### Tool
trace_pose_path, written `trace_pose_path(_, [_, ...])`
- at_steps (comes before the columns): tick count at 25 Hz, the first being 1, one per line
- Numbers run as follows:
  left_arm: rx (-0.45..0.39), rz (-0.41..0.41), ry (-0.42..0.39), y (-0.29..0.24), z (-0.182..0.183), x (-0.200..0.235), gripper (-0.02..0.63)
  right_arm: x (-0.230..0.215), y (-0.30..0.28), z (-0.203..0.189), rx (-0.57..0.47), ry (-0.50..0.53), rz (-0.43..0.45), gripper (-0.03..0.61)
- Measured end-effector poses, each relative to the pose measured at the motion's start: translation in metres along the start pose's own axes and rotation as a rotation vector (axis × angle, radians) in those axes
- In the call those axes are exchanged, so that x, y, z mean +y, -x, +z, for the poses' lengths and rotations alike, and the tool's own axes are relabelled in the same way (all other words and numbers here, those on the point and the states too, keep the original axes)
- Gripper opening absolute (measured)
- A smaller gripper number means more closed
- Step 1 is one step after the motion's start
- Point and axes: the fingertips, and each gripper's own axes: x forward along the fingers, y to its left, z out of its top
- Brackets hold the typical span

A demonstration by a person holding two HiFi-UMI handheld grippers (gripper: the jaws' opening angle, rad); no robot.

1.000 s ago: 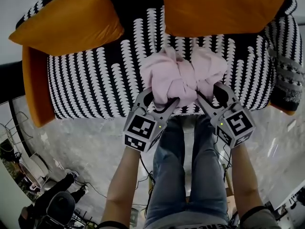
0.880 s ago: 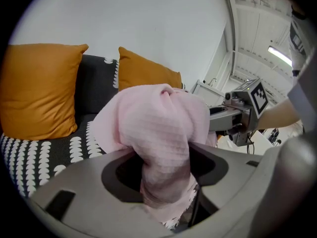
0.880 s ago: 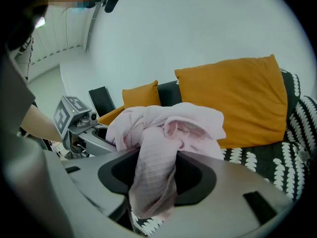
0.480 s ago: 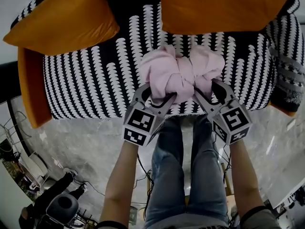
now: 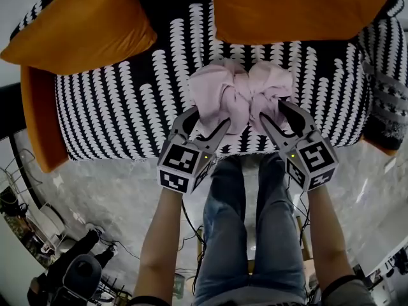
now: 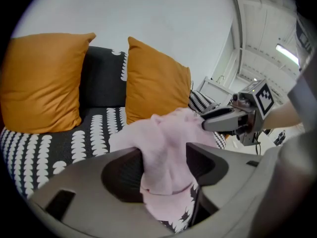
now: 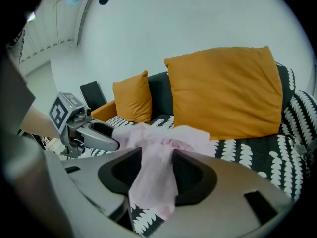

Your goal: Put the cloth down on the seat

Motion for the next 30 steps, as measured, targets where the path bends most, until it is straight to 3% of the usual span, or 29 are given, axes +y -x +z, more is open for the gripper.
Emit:
trace_pose_path(1, [-0.01, -0.002, 0.016, 0.002, 0.003, 0.002, 0.288, 0.0, 0.001, 0.004, -0.016, -0.007, 0.007, 0.181])
trace_pose_path(2, [-0.018, -0.004, 0.025, 0.003, 0.005, 0.003, 0.288, 0.001, 0.002, 0.009, -0.03, -0.012, 0.015, 0.174])
trace_pose_path(9, [-0.041, -0.026, -0.025, 0.005, 0.016, -0.009, 0.286, 0.014, 0.002, 0.021, -0.036, 0.021, 0.05, 0.164])
trace_pose_path(13, [-0.05, 0.004, -0.06, 0.007, 0.018, -0.009, 0.181, 0.017, 0.004, 0.02, -0.044, 0.025, 0.062, 0.099])
trace_pose_path(20, [-0.08, 0.017, -0.079, 0.027, 0.038, -0.015, 0.079, 0.027, 0.019, 0.041, -0.065, 0.059, 0.054, 0.023])
trace_pose_path(30, [-0.144, -0.004, -0.133, 0.07, 0.087, -0.054, 0.023, 0.053, 0.066, 0.086, -0.121, 0.094, 0.063, -0.008])
